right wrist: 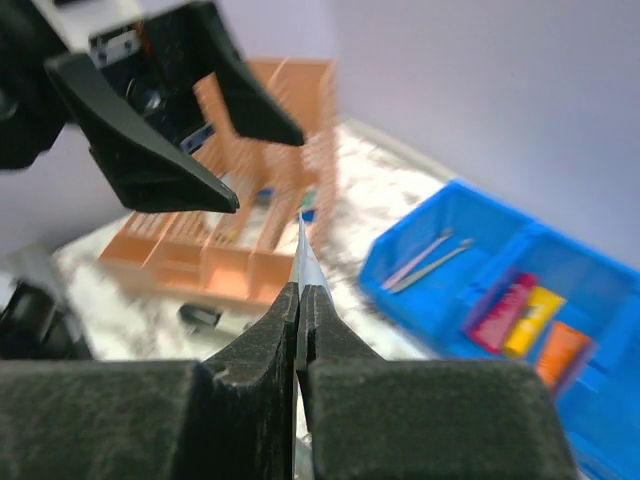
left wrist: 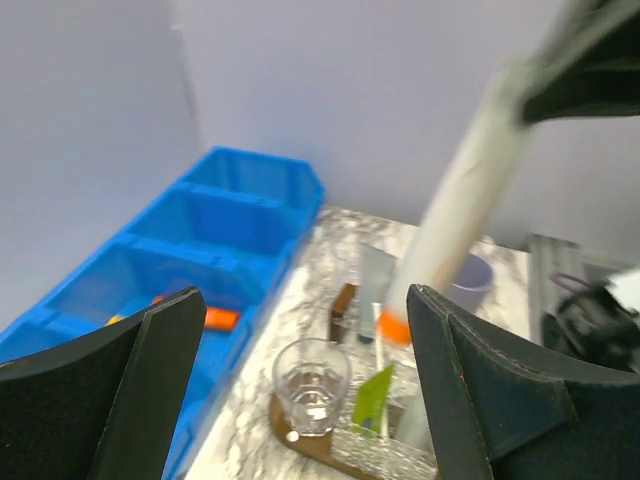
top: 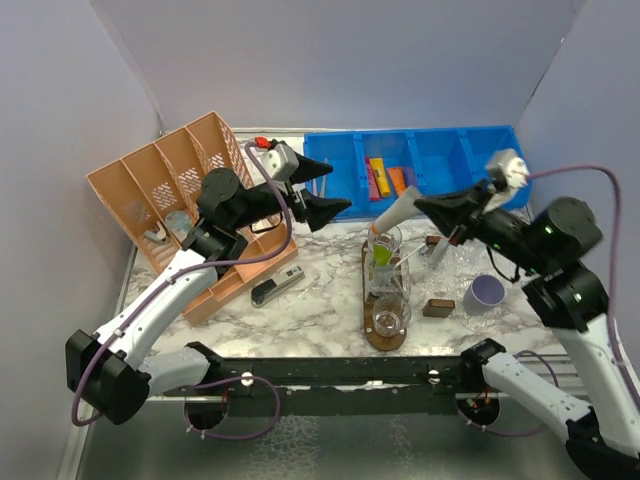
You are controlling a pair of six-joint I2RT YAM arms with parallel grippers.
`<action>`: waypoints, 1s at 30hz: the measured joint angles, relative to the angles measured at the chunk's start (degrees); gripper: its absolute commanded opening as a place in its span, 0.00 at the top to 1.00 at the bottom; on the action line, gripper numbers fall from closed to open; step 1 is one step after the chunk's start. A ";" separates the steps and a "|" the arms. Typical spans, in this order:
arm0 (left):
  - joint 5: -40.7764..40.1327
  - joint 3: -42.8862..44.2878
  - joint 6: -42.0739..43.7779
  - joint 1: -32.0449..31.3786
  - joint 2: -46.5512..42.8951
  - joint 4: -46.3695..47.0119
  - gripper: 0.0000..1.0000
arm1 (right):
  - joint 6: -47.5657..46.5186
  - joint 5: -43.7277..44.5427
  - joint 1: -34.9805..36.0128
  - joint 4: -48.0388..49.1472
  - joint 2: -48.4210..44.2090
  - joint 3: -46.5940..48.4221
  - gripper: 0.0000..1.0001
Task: Prepare toiletry sets of a toothbrush and toothpaste on the tray
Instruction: Pick up the toothpaste from the storage box, then place the toothpaste in the toothpaste holder.
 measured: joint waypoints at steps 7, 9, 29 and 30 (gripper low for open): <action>-25.94 0.00 3.15 -0.11 -1.07 -8.04 0.09 | 3.74 26.64 0.02 -6.43 -15.32 -0.04 0.99; -32.85 0.00 3.17 -0.09 -0.92 -10.47 0.09 | 4.76 33.55 0.00 -10.34 -17.33 0.76 0.99; -45.16 -1.01 2.23 -0.04 -0.72 -12.79 0.09 | 4.04 39.93 0.00 -27.69 -24.46 -10.08 0.99; -45.24 -1.03 2.23 -0.04 -0.72 -12.76 0.09 | 3.34 39.60 0.00 -26.84 -24.37 -10.62 0.99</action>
